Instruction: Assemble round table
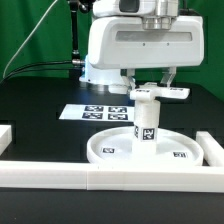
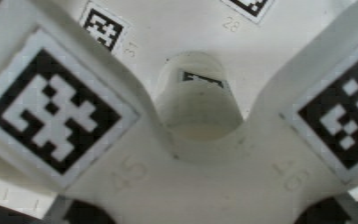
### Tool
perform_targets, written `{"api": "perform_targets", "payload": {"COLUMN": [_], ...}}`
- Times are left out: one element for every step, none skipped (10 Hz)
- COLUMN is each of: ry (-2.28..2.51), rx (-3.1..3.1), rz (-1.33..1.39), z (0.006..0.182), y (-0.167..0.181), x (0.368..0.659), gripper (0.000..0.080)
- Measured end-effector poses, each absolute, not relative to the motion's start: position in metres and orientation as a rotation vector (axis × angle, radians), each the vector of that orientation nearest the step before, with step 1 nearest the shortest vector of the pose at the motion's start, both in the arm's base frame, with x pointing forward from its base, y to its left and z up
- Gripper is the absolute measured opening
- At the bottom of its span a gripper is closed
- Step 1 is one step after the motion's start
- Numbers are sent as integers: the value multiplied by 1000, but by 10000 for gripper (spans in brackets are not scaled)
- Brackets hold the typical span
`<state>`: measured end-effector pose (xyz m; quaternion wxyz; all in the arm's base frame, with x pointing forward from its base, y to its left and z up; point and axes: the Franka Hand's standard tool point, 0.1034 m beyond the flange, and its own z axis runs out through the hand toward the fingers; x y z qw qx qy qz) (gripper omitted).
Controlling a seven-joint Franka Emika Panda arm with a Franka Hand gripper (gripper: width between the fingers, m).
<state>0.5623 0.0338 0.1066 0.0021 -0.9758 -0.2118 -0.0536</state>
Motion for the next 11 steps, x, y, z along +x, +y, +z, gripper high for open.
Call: {"api": "perform_targets", "payload": {"ry": [-651,-651,-633,-470,-354,-272,-135,7,181,350,521], "rx": [-3064,-3064,-3068,-3087,-3094,-3098,-3096,-3086,-3061,-3029,-2989], "rz": [-168,-168,-184,-194,-196,-195,-193,-195,-205,-210,-223], "z": [107,107,106,107,107,107,107,106,106,106,106], "y": [34,34,35,36,35,35,35,34,33,33,34], "x": [562,562,562,562,562,562,562,561,561,560,558], "gripper": [448,448,448,448,448,448,448,448,448,448,448]}}
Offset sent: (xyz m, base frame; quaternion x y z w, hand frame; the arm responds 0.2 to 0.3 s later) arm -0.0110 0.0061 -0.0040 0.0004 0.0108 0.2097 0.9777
